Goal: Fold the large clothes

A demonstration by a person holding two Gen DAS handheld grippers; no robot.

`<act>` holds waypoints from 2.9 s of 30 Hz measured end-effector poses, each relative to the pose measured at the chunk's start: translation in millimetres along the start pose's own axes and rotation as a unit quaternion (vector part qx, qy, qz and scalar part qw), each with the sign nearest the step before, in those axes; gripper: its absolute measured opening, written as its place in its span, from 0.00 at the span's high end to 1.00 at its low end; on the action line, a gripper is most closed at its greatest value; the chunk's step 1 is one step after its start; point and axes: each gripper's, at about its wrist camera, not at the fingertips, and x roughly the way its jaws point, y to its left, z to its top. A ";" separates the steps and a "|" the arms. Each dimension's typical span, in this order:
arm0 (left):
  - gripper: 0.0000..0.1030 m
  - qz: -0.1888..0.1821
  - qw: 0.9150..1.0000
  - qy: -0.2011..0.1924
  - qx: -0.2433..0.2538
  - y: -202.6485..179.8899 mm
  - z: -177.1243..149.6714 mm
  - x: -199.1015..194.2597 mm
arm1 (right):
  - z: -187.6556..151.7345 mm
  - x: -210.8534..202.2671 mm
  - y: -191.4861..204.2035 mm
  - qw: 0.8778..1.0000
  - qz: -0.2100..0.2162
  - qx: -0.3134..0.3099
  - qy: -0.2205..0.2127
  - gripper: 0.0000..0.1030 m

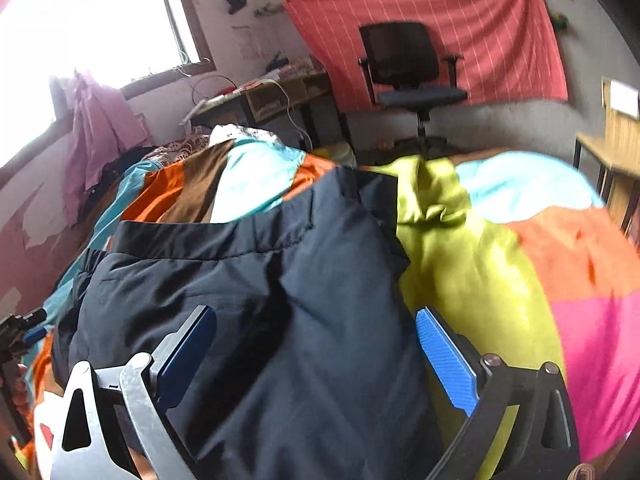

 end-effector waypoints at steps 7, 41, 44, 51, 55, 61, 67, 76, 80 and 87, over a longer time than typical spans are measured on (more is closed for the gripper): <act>0.13 0.006 0.998 -0.038 0.052 -38.5 -18.3 -27.3 | -6.3 -37.9 29.8 0.998 -0.011 -0.053 -0.043 0.00; 0.07 -0.006 0.989 -0.111 0.097 -54.4 -79.2 -131.1 | -71.6 -179.0 111.1 0.985 0.006 -0.096 -0.140 0.00; 0.07 -0.008 0.989 -0.109 0.101 -53.6 -84.8 -134.3 | -78.2 -186.3 116.0 0.985 0.009 -0.094 -0.143 0.00; 0.07 -0.010 0.988 -0.109 0.107 -52.2 -94.3 -140.1 | -91.4 -197.6 125.9 0.984 0.010 -0.098 -0.147 0.00; 0.07 -0.012 0.987 -0.114 0.114 -52.6 -97.8 -143.3 | -99.7 -203.0 131.9 0.984 0.009 -0.099 -0.150 0.00; 0.07 -0.017 0.985 -0.101 0.138 -57.9 -107.8 -137.2 | -109.9 -206.0 138.7 0.983 0.011 -0.103 -0.152 0.00; 0.07 -0.019 0.984 -0.085 0.154 -60.4 -119.8 -125.0 | -125.7 -199.4 143.9 0.984 0.016 -0.106 -0.141 0.00; 0.07 -0.029 0.987 -0.061 0.149 -57.2 -134.8 -111.4 | -145.4 -181.9 133.2 0.988 0.004 -0.095 -0.118 0.00; 0.07 -0.031 0.988 -0.058 0.142 -53.8 -137.6 -111.3 | -148.8 -172.9 127.6 0.991 -0.015 -0.087 -0.103 0.00; 0.07 -0.028 0.988 -0.055 0.142 -54.3 -139.0 -111.1 | -152.0 -163.4 124.9 0.992 -0.027 -0.090 -0.082 0.00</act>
